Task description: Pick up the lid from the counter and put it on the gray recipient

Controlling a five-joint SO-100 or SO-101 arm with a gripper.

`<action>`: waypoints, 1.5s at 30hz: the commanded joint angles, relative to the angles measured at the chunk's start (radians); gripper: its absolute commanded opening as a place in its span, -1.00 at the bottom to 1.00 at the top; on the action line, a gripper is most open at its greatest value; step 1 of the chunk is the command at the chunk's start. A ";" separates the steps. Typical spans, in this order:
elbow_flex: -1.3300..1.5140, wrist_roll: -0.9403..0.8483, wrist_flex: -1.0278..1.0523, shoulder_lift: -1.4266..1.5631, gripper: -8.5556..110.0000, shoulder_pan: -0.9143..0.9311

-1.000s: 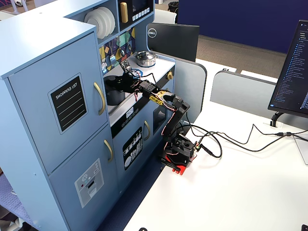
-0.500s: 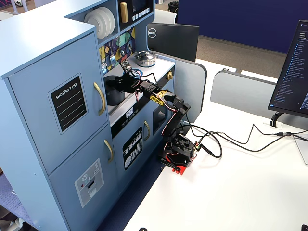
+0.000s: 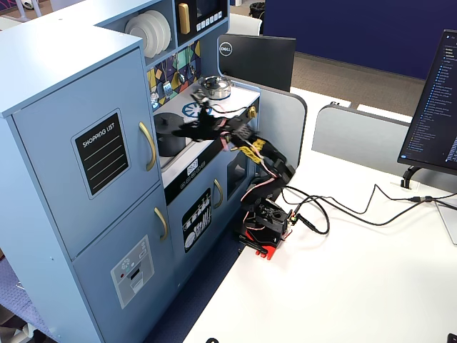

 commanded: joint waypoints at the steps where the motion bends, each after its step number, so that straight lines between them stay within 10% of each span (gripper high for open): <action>1: 0.081 -0.008 0.161 0.212 -0.86 -0.038; 15: 1.160 -0.032 0.192 0.769 -0.86 0.048; 23: 1.261 -0.009 0.592 0.769 -0.80 0.032; 45: 1.261 0.058 0.604 0.769 -0.73 0.109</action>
